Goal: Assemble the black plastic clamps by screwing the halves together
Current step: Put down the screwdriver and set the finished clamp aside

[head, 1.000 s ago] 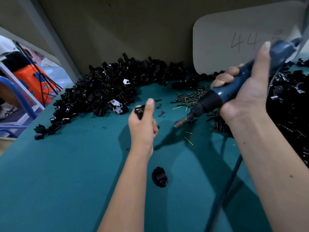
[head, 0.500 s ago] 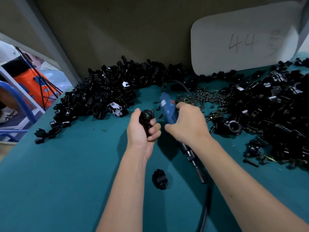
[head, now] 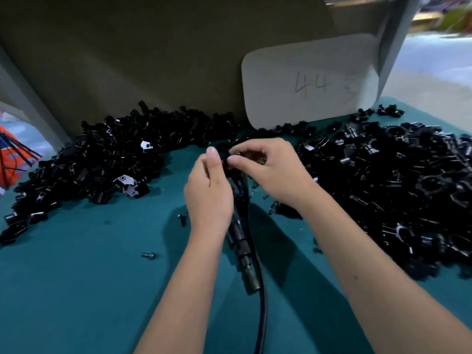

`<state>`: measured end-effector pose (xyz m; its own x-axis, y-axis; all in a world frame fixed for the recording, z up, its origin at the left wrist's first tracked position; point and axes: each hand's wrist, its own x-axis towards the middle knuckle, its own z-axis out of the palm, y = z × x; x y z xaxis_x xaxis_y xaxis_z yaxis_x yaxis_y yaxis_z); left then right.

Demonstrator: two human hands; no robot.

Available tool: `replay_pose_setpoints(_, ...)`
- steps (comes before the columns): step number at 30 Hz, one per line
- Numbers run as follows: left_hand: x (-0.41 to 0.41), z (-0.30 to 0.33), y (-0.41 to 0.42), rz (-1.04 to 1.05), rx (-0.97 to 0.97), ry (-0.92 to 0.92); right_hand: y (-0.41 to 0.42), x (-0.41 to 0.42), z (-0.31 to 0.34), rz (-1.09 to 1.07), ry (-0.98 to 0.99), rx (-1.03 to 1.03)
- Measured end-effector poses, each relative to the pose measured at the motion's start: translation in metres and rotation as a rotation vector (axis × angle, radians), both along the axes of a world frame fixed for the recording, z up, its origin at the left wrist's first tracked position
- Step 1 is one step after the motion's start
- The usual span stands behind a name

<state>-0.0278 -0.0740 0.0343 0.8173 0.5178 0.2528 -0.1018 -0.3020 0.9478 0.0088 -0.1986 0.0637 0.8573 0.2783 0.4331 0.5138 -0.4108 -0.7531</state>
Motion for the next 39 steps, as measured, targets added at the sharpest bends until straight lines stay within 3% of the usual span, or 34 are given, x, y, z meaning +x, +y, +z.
replay_pose_setpoints(6,0.033,0.032,-0.099,-0.188,0.413,-0.07,-0.106,0.022,0.042,-0.445,-0.063,-0.126)
replay_pose_setpoints(10,0.045,0.032,-0.15,-0.332,0.518,-0.045,-0.155,0.039,0.052,-0.664,-0.01,-0.513)
replay_pose_setpoints(14,0.053,0.023,-0.164,-0.439,0.661,-0.017,-0.169,0.048,0.05,-0.628,0.058,-0.644)
replay_pose_setpoints(20,0.07,0.015,-0.125,-0.322,0.548,-0.057,-0.131,0.067,0.056,-0.583,-0.079,-0.562)
replay_pose_setpoints(23,0.085,0.011,-0.086,-0.221,0.754,0.055,-0.081,0.094,0.052,-0.462,-0.022,-0.589)
replay_pose_setpoints(27,0.109,0.007,-0.042,-0.159,1.12,0.342,-0.028,0.132,0.026,-0.286,0.187,-0.893)
replay_pose_setpoints(30,0.133,0.006,-0.023,-0.195,1.22,0.389,-0.018,0.156,0.011,-0.156,0.239,-1.241)
replay_pose_setpoints(33,0.158,0.002,-0.017,-0.29,1.304,0.431,-0.025,0.181,0.009,-0.086,0.263,-1.458)
replay_pose_setpoints(36,0.176,-0.005,-0.017,-0.323,1.342,0.46,-0.031,0.195,0.01,-0.043,0.244,-1.541)
replay_pose_setpoints(39,0.187,-0.014,-0.018,-0.222,1.273,0.375,-0.037,0.206,0.01,-0.036,0.249,-1.464)
